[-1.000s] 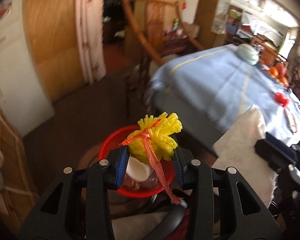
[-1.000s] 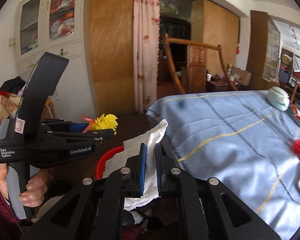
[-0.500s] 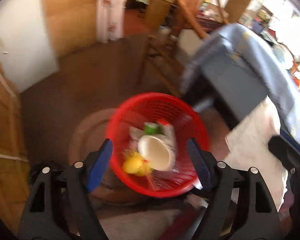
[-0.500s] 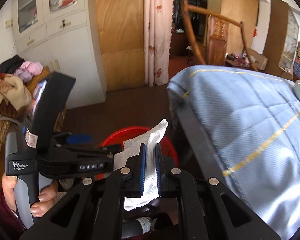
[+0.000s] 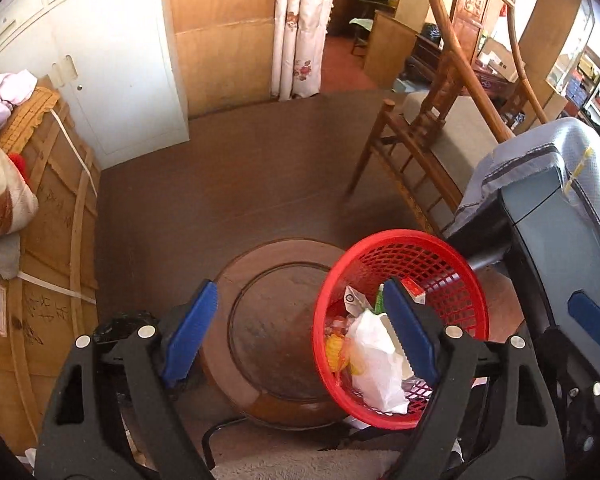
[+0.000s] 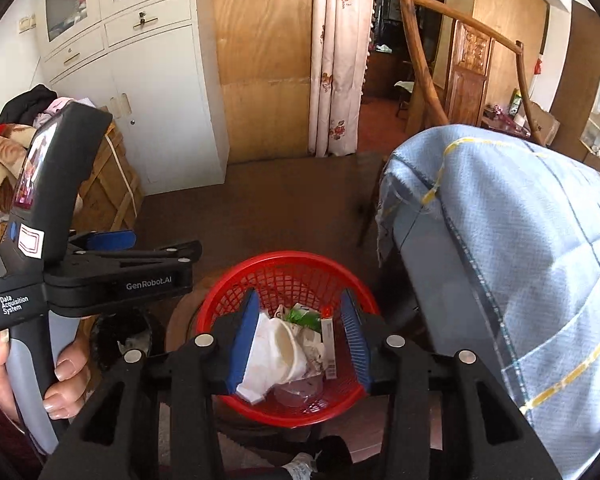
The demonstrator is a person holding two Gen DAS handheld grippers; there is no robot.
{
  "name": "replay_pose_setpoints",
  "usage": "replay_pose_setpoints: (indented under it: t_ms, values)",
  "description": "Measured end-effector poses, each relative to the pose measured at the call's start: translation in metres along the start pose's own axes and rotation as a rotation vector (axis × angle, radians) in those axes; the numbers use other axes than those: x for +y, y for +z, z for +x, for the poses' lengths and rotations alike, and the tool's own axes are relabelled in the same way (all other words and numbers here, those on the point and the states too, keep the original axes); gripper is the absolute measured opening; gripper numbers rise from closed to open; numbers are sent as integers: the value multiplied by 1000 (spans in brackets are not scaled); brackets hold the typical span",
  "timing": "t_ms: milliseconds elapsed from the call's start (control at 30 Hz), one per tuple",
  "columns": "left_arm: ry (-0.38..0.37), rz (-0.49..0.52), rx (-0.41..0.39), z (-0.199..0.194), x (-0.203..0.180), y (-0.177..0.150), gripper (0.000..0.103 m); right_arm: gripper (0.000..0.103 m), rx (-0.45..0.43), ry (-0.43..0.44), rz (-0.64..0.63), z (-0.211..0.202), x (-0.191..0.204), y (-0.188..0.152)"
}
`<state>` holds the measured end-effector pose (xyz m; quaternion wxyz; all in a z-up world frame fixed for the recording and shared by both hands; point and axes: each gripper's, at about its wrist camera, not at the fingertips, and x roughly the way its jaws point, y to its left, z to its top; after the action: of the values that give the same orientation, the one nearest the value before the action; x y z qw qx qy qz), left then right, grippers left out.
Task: Collect trash
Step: 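Carry the yellow item and tissue to the red wastebasket and release both, then move both tools back over the table toward the white red-edged box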
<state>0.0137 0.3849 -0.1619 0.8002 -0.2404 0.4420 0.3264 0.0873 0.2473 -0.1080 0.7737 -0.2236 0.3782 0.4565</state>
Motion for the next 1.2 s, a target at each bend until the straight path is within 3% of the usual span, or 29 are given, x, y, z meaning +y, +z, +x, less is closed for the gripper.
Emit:
replay_pose_setpoints:
  t_ms: [300, 800, 967, 1200]
  values:
    - [-50, 34, -48, -21, -15, -5, 82, 44, -87, -42, 54, -42, -19, -10]
    - [-166, 211, -272, -118, -72, -29, 89, 61, -299, -223, 156, -152, -41, -58]
    - [-223, 268, -330, -151, -90, -43, 91, 67, -387, -297, 202, -199, -47, -84]
    - [-360, 357, -390, -200, -118, -69, 93, 79, -499, -428, 272, -269, -59, -136]
